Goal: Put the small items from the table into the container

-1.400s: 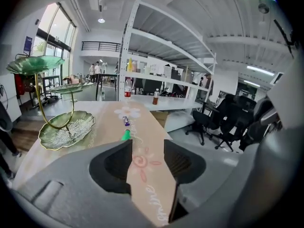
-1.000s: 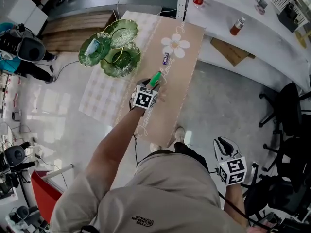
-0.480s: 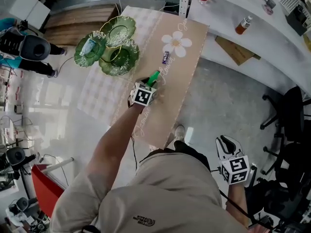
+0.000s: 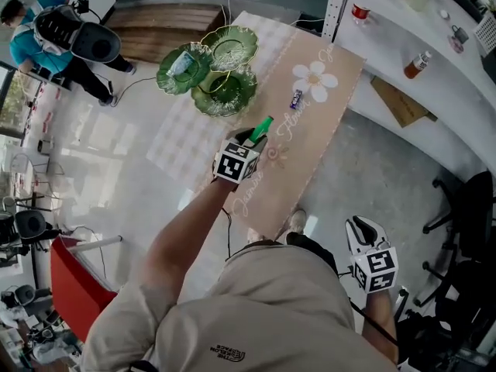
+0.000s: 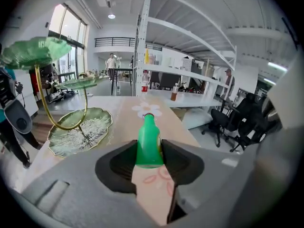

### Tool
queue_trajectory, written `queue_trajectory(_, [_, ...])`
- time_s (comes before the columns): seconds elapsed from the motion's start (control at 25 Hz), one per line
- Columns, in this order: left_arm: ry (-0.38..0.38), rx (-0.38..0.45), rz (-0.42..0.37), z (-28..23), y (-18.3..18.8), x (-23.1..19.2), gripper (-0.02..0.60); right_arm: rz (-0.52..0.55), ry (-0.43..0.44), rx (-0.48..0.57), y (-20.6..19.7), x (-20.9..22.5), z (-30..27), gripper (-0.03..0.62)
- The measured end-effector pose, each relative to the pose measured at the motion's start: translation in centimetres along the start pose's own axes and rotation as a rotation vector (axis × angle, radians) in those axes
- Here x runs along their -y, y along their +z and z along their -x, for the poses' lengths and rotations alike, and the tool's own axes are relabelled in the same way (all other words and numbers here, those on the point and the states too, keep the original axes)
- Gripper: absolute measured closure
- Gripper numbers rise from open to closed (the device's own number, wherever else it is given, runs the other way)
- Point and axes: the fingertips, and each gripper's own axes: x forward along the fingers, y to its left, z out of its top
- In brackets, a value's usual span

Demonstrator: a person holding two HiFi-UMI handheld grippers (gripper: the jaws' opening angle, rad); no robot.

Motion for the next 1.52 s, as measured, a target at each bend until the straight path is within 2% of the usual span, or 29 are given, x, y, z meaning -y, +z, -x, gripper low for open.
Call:
queue_trajectory(0.24, [0.007,0.082,0.016,7.3,3.1,-1.4,0.416,0.053,0.065,0.028,1.9,-2.5,-2.1,0.517])
queue_trajectory(0.52, [0.023,0.123,-0.052,14.7,7.3,-3.9,0.416,0.088,0.108,0.051,3.3,-4.8,-3.5,0.517])
queue_trajectory(0.72, [0.088,0.130,-0.111,17.7,10.2,-7.7,0.416,0.091,0.118,0.058,3.6,-5.7,-3.7,0.517])
queue_trajectory(1.08, [0.172,0.071,-0.145,16.7,13.1,-14.9,0.416,0.065,0.081,0.063,3.1,-5.2,-2.9,0.517])
queue_trajectory(1.52, [0.220,-0.067,-0.169,12.7,13.1,-19.6,0.414,0.015,0.008,0.056,1.4,-3.4,-0.4,0.517])
